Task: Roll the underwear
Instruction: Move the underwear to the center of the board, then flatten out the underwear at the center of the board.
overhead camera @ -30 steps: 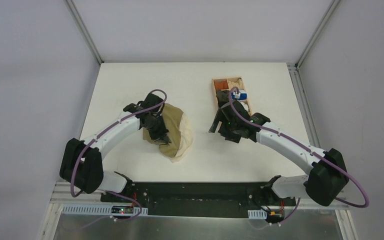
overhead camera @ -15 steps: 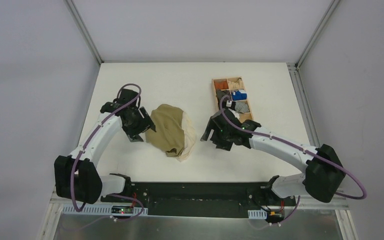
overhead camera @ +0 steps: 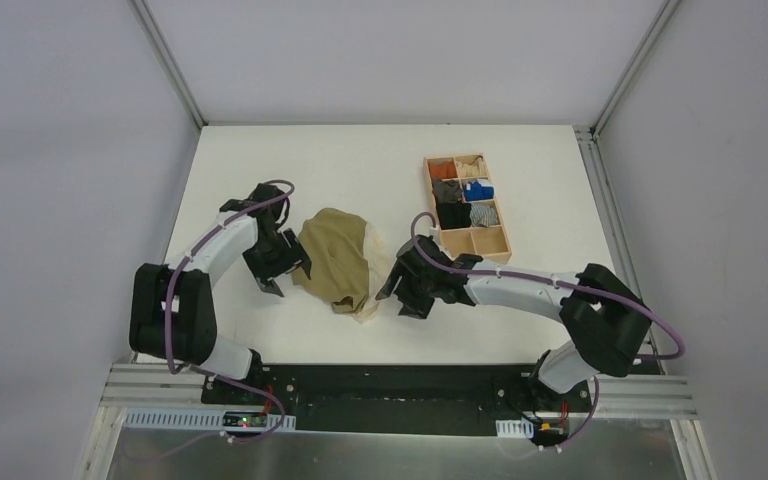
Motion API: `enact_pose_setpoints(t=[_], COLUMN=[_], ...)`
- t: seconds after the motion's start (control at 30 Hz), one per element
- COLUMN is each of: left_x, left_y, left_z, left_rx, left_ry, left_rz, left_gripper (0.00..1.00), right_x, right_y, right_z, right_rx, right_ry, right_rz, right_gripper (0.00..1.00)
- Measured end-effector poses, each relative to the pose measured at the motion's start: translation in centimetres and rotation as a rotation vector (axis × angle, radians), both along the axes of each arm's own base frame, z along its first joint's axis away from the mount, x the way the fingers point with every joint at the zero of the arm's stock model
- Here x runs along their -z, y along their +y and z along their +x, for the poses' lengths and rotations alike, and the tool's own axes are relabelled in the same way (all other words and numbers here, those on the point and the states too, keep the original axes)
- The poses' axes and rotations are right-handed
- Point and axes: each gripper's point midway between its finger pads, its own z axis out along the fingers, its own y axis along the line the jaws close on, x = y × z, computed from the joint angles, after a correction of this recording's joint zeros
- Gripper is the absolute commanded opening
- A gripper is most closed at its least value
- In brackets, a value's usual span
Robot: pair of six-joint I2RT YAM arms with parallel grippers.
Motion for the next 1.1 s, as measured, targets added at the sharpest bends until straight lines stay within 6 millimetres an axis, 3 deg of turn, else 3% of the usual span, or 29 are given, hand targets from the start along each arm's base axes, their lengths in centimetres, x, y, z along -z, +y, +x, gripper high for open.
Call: enact_pose_setpoints(t=[0.17, 0.3, 0.47, 0.53, 0.63, 0.7, 0.8, 0.93, 1.03, 1.1], left_x=[1.6, 3.0, 3.9, 4.0, 3.7, 3.2, 1.1, -4.6, -9.4, -12.6], left_y=[0.3, 0.3, 0.3, 0.3, 0.3, 0.4, 0.6, 0.8, 0.9, 1.0], left_z=[1.0, 2.0, 2.6, 2.7, 3.0, 3.3, 3.8, 6.2, 8.0, 9.1], left_rx=[-0.001, 0.006, 0.011, 0.015, 0.025, 0.04, 0.057, 0.082, 0.098, 0.101], left_ry=[0.045, 0.067, 0.075, 0.074, 0.063, 0.047, -0.005, -0.162, -0.293, -0.379], left_rz=[0.017, 0.025, 0.031, 0.032, 0.033, 0.037, 0.038, 0.05, 0.054, 0.061], left_gripper=[0.65, 0.53, 0.17, 0.01, 0.0, 0.0, 0.0, 0.0, 0.0, 0.0], right_x=[1.1, 1.5, 2.5, 2.6, 2.9, 3.0, 2.9, 1.1, -2.8, -7.3], right_y=[0.9, 2.1, 3.3, 3.9, 4.1, 3.9, 3.2, 0.5, -1.2, -1.7], right_z=[-0.3, -0.6, -1.2, -1.3, -1.3, -1.1, -0.3, 2.5, 5.8, 8.9], right_rx=[0.041, 0.045, 0.033, 0.029, 0.027, 0.027, 0.04, 0.071, 0.084, 0.089], right_ry=[0.061, 0.09, 0.131, 0.143, 0.147, 0.143, 0.128, 0.056, -0.042, -0.153], right_rz=[0.042, 0.079, 0.106, 0.124, 0.128, 0.125, 0.115, 0.084, 0.075, 0.087], right_gripper=[0.63, 0.6, 0.49, 0.38, 0.0, 0.0, 0.0, 0.0, 0.0, 0.0])
